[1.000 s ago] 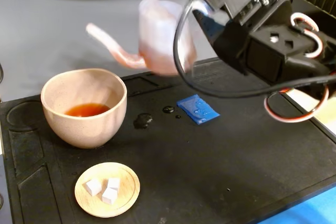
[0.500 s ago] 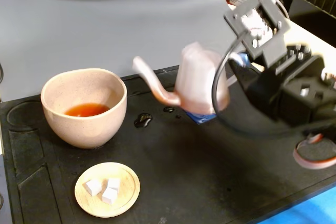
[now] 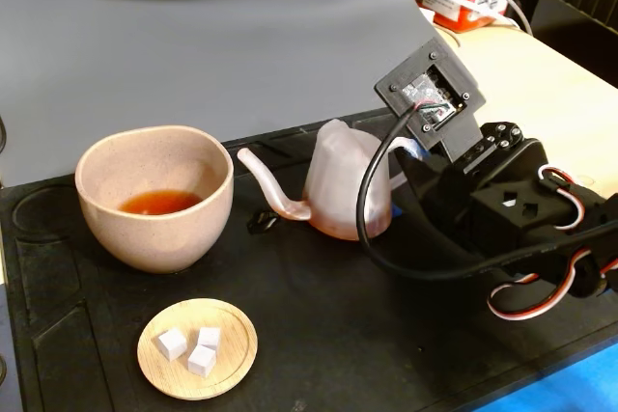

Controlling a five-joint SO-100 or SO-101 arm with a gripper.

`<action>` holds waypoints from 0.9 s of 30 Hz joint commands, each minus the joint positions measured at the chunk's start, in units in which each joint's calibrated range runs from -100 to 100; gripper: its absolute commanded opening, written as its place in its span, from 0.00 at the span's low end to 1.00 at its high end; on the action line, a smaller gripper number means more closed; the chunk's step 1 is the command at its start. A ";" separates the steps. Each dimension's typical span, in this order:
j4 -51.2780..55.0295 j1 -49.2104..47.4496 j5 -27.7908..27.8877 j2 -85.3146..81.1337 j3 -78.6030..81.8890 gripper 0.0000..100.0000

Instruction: Pick up a kettle and pour liquid into a cup.

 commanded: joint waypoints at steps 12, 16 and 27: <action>-3.48 3.90 1.27 1.43 -6.10 0.01; -4.08 4.05 1.32 1.60 -5.29 0.01; -4.08 3.14 2.85 2.12 -4.11 0.01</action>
